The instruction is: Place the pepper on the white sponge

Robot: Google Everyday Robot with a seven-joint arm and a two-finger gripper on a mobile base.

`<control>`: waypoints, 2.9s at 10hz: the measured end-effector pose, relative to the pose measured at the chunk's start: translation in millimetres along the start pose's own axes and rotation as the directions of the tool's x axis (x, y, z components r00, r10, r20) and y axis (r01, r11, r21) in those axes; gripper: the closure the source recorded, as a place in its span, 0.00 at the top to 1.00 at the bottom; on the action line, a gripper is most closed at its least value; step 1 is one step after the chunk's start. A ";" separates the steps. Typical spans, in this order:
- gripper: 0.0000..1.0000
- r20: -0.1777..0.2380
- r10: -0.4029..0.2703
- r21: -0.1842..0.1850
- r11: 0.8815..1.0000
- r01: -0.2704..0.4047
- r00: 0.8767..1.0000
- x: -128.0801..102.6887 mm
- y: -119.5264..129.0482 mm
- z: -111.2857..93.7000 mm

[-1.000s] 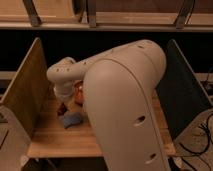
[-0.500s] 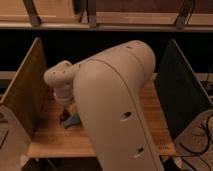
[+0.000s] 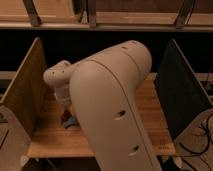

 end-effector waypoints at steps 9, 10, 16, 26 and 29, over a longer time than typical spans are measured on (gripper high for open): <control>0.00 0.039 0.014 -0.116 0.993 -0.010 0.999 13.6 6.7 64.2; 0.00 0.036 -0.002 -0.116 0.993 0.006 0.999 13.6 1.0 65.2; 0.07 -0.023 -0.027 -0.130 0.991 0.024 0.999 25.2 -7.4 56.7; 0.00 -0.024 -0.027 -0.132 0.991 0.024 0.999 24.2 -7.6 56.5; 0.18 -0.024 -0.027 -0.132 0.991 0.024 0.999 24.2 -7.6 56.5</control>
